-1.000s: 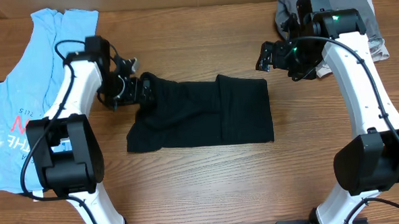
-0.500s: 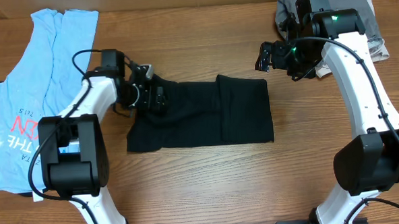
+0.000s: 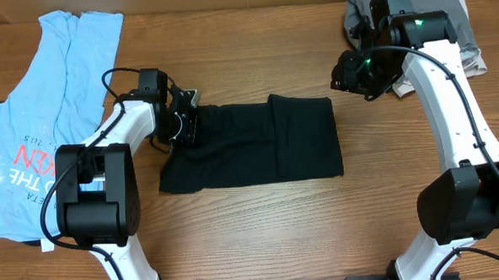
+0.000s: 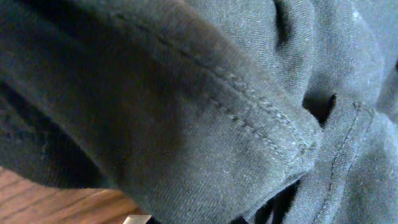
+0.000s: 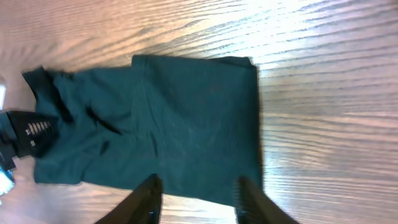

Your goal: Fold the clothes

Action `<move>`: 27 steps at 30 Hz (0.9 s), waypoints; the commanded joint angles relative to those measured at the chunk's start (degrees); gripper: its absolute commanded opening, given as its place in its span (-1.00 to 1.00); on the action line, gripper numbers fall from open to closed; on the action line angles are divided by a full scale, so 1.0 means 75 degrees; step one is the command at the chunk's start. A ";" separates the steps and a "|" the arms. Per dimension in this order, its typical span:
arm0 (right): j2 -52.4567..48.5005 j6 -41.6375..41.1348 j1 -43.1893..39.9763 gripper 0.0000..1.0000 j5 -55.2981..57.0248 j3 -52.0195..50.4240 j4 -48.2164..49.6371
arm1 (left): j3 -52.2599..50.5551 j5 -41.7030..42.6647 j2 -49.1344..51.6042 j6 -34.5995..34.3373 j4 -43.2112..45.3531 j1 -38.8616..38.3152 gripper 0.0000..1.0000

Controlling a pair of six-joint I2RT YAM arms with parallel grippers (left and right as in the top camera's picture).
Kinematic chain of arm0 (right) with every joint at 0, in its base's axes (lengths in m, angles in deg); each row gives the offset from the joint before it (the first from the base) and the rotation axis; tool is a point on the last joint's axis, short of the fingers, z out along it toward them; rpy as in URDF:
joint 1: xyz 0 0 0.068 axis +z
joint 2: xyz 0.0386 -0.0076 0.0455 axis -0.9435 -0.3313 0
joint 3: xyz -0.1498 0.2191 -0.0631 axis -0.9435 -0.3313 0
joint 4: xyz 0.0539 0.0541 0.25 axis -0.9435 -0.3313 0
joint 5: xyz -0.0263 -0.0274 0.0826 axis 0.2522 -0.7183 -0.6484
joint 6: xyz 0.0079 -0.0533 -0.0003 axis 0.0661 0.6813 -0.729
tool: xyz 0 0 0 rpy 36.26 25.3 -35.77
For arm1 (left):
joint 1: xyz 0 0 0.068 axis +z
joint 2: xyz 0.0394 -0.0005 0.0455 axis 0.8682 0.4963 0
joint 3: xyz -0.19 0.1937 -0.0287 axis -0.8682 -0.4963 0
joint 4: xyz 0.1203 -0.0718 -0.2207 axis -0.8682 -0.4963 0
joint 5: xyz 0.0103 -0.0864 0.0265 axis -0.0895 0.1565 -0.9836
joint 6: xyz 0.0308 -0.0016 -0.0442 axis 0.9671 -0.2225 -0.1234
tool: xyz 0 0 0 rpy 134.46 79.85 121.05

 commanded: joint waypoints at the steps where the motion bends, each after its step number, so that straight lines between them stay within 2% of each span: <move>1: 0.0175 -0.0041 -0.0012 -0.36 -0.0064 -0.0358 0.0163 | 0.0213 -0.0641 0.0102 -0.0157 -0.0562 0.0312 -0.92; 2: 0.0175 -0.0026 -0.0003 -0.55 -0.0277 -0.0667 0.0358 | 0.0536 -0.0627 0.0050 -0.0152 -0.1014 0.0414 -0.92; 3: 0.0175 0.0044 0.0023 -0.64 -0.0449 -0.0927 0.0551 | 0.0851 -0.0656 0.0020 -0.0134 -0.1437 0.0472 -0.92; 7: 0.0175 0.0192 0.0227 -0.92 -0.1020 -0.1877 0.1364 | 0.2206 -0.1061 -0.0038 0.0029 -0.3013 0.0513 -0.92; 13: 0.0175 0.0187 0.0813 -0.92 -0.1687 -0.3552 0.3174 | 0.3981 -0.1274 -0.0041 0.0017 -0.4444 0.0329 -0.92; 17: 0.0175 0.0000 0.1212 -0.92 -0.1859 -0.4415 0.4424 | 0.4549 -0.1241 -0.0041 -0.0184 -0.4814 -0.0017 -0.92; 22: 0.0166 -0.0927 0.1358 -0.92 -0.1454 -0.5082 0.5549 | 0.4607 -0.1227 -0.0041 -0.0233 -0.4832 -0.0583 -0.92; 27: 0.0160 -0.1035 0.1306 -0.92 -0.1288 -0.5211 0.5694 | 0.4607 -0.1224 -0.0041 -0.0510 -0.4774 -0.1218 -0.92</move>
